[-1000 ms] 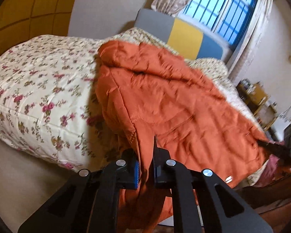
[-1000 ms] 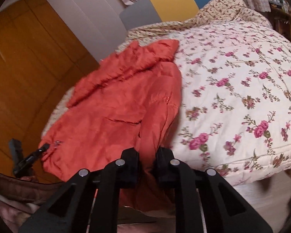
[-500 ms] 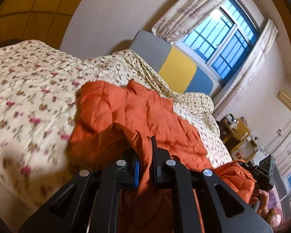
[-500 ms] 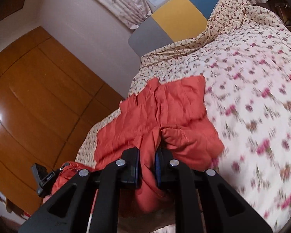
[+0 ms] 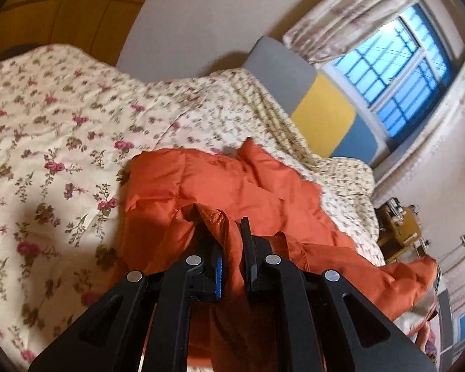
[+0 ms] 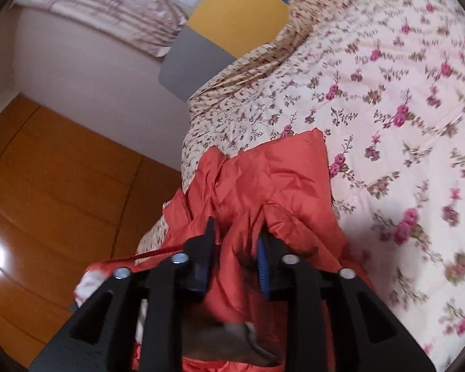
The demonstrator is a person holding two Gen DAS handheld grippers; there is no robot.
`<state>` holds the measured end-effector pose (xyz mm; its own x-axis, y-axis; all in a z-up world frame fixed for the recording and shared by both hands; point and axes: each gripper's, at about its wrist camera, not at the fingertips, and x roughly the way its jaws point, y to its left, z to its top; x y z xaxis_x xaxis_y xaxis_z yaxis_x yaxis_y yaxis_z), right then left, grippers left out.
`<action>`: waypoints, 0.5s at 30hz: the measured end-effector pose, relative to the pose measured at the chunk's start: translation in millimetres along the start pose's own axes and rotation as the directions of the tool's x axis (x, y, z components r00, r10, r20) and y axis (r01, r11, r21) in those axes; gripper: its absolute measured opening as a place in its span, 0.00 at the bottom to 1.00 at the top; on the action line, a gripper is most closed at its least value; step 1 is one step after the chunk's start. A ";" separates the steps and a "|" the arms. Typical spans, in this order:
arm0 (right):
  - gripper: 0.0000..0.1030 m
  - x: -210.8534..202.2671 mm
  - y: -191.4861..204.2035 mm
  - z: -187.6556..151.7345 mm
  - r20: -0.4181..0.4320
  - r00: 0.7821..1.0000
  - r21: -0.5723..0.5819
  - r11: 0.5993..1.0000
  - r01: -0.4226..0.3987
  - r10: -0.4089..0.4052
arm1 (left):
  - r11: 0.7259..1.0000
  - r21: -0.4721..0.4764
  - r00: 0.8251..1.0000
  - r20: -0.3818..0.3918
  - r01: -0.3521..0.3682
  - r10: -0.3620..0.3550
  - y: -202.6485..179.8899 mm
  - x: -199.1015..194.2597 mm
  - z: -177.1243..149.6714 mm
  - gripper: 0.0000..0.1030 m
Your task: Fold large clothes
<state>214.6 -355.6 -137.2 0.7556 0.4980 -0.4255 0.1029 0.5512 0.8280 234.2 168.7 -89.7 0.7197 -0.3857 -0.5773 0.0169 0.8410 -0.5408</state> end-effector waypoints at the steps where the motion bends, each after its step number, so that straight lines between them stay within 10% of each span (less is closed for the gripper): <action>1: 0.45 5.3 -4.5 3.3 0.005 1.000 0.027 1.000 -0.010 0.009 | 1.000 -0.026 1.000 -0.012 0.001 -0.001 5.5 9.5 3.7 0.09; 7: 0.84 17.4 -15.7 16.6 0.100 0.991 0.058 0.994 -0.090 0.084 | 0.987 -0.159 0.999 -0.050 0.012 -0.021 23.7 32.8 13.3 0.20; 12: 0.90 14.9 -14.4 25.7 0.166 0.983 0.028 0.996 -0.090 0.084 | 0.966 -0.231 0.991 0.088 0.117 -0.099 31.4 15.3 25.2 0.65; 15: 0.91 -4.1 -9.4 28.3 0.253 0.966 -0.039 0.998 -0.051 0.059 | 0.970 -0.222 0.973 0.224 0.103 -0.052 32.7 -7.5 35.5 0.75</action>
<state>228.8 -381.8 -132.9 0.8995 0.3440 -0.2693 0.0388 0.5510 0.8336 253.9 212.5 -81.4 0.8551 -0.3339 -0.3967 -0.0637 0.6916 -0.7195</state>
